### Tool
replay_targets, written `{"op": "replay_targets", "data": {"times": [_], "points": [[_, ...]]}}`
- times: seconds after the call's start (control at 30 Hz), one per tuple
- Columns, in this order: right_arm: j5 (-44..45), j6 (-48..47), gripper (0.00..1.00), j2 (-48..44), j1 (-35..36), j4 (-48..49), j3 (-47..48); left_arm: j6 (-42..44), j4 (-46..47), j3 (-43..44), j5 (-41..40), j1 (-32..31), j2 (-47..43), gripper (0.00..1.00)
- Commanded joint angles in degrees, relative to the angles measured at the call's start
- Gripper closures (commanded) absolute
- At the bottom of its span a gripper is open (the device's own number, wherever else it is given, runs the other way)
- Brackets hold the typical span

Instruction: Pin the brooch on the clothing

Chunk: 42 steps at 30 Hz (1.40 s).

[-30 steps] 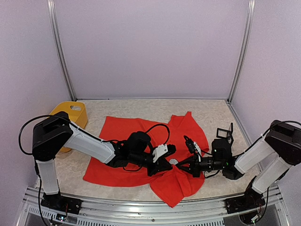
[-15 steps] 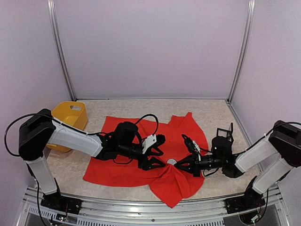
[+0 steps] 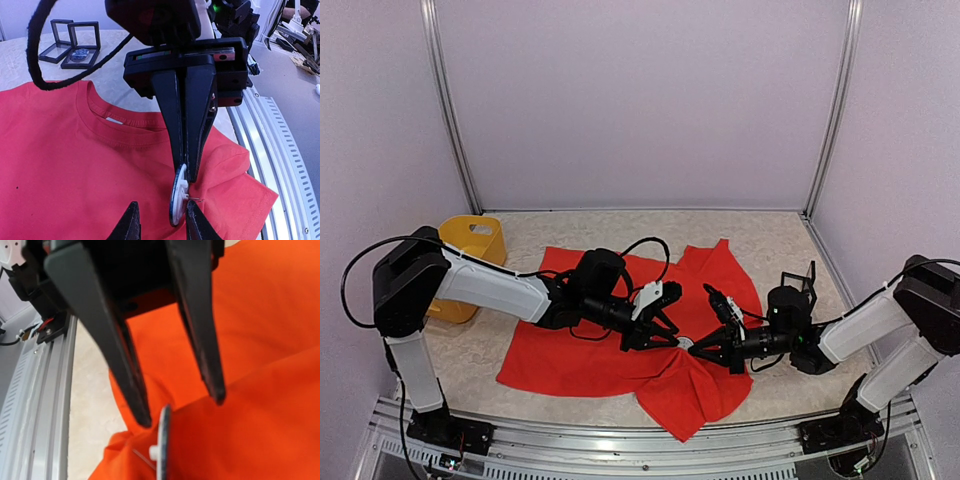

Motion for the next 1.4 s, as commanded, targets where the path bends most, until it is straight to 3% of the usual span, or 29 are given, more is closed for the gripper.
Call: {"op": "replay_targets", "data": {"times": [0.0, 0.23, 0.5, 0.53, 0.63, 0.7, 0.9, 1.0, 1.13, 1.37], "points": [[-1.1, -1.0, 1.00, -1.3, 0.0, -0.2, 1.1, 1.6, -2.6, 1.5, 1.6, -0.3, 1.5, 0.74], [-1.5, -1.7, 1.00, -1.5, 0.0, 0.2, 1.0, 1.2, -3.0, 3.0, 1.2, -0.8, 2.8, 0.99], [0.1, -1.9, 1.00, -2.2, 0.0, -1.6, 1.2, -0.6, -0.7, 1.3, 2.5, -1.1, 2.1, 1.00], [1.2, -2.1, 0.96, -2.9, 0.0, -3.1, 1.1, -1.3, 0.1, 0.8, 1.7, -1.1, 1.8, 1.00], [2.6, -2.3, 0.68, -6.1, 0.0, -4.4, -0.9, -2.3, 1.8, -0.6, 0.4, -0.8, 0.4, 1.00], [2.5, -1.4, 0.58, -7.8, 0.0, -3.1, -2.6, -2.5, 1.9, -0.8, 0.3, -0.8, 0.0, 1.00], [2.1, 2.3, 0.52, -2.2, 1.9, -0.4, -2.7, -4.7, 3.7, -1.0, 2.2, -0.8, -0.6, 1.00], [2.7, 3.6, 0.56, 1.3, 1.9, 1.9, -2.5, -5.3, 4.3, -1.7, 2.9, -0.8, -1.3, 1.00], [3.8, 4.7, 0.97, 3.8, 1.9, 3.9, -1.9, -6.0, 4.3, -2.3, 4.4, -0.8, -1.9, 1.00], [4.0, 7.3, 1.00, 5.9, 1.7, 5.2, -1.1, -7.8, 6.9, -3.5, 7.7, -1.0, -2.3, 1.00]]}}
